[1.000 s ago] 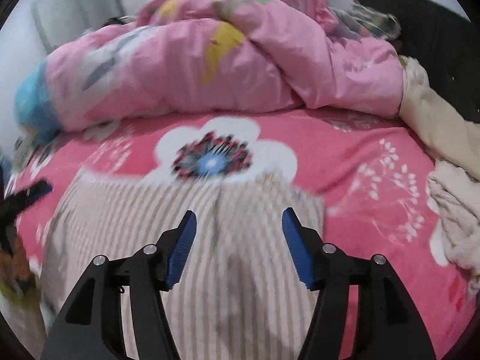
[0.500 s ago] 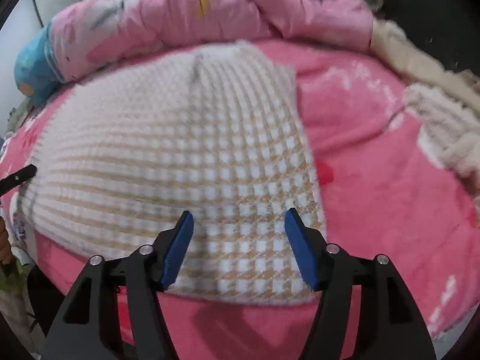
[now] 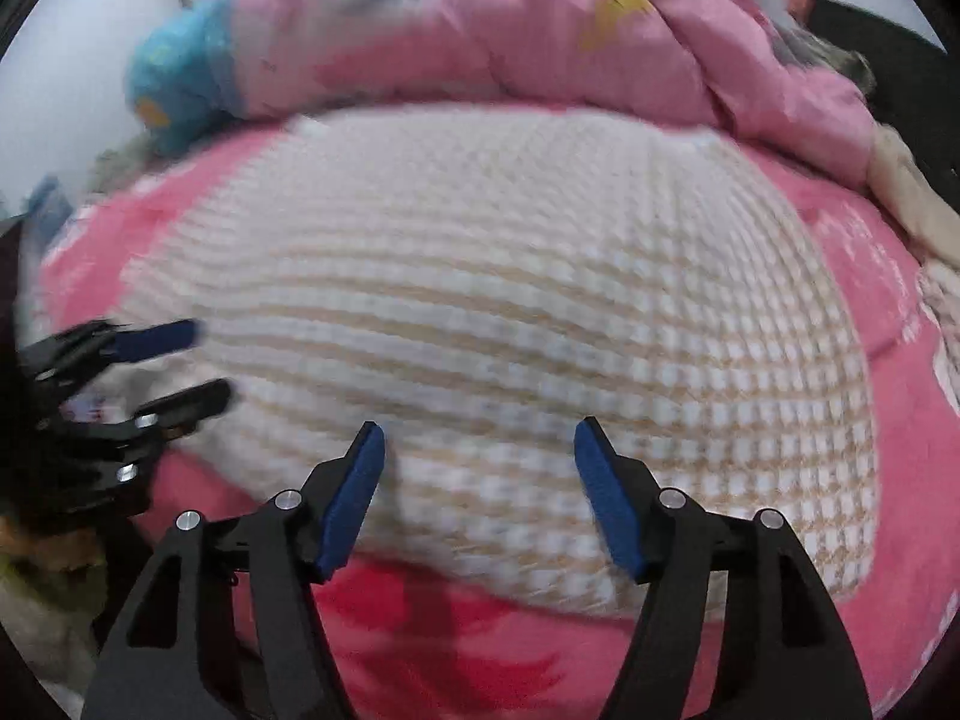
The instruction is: Fold large clothes
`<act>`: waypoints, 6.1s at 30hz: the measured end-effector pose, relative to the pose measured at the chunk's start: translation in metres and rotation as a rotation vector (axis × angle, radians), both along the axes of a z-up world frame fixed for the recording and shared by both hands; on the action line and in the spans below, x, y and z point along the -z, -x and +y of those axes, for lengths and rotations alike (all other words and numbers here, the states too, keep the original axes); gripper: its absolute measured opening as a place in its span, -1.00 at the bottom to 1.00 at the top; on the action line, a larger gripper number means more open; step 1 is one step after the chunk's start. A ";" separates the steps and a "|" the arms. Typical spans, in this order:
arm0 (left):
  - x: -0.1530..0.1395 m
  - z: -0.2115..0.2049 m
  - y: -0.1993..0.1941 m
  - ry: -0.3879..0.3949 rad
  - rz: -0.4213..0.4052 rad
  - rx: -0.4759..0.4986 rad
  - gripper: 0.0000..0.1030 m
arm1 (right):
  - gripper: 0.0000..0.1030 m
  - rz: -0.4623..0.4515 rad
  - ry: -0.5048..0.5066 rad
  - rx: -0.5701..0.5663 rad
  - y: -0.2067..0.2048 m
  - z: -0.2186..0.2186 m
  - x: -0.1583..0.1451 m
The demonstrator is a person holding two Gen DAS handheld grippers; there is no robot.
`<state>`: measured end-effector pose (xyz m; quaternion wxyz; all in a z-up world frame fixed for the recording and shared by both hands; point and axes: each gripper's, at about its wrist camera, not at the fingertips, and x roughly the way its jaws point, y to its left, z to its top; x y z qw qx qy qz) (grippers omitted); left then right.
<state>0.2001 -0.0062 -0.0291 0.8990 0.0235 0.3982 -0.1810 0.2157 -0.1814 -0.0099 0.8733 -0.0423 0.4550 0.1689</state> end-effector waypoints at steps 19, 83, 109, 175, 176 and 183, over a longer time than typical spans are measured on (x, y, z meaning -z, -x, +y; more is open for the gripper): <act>0.029 0.017 -0.061 0.077 0.046 -0.113 0.29 | 0.42 0.021 -0.075 0.074 -0.081 -0.042 0.018; -0.040 -0.009 0.143 -0.123 0.079 -0.457 0.85 | 0.88 -0.095 0.051 0.323 0.123 -0.040 -0.070; -0.035 -0.013 0.141 -0.144 0.097 -0.449 0.85 | 0.88 -0.076 0.060 0.313 0.125 -0.041 -0.066; -0.038 -0.010 0.140 -0.147 0.089 -0.445 0.85 | 0.88 -0.067 0.065 0.298 0.123 -0.038 -0.064; -0.039 -0.010 0.140 -0.147 0.088 -0.445 0.85 | 0.88 -0.068 0.065 0.298 0.123 -0.038 -0.064; -0.039 -0.010 0.140 -0.148 0.089 -0.445 0.85 | 0.88 -0.068 0.064 0.298 0.123 -0.038 -0.064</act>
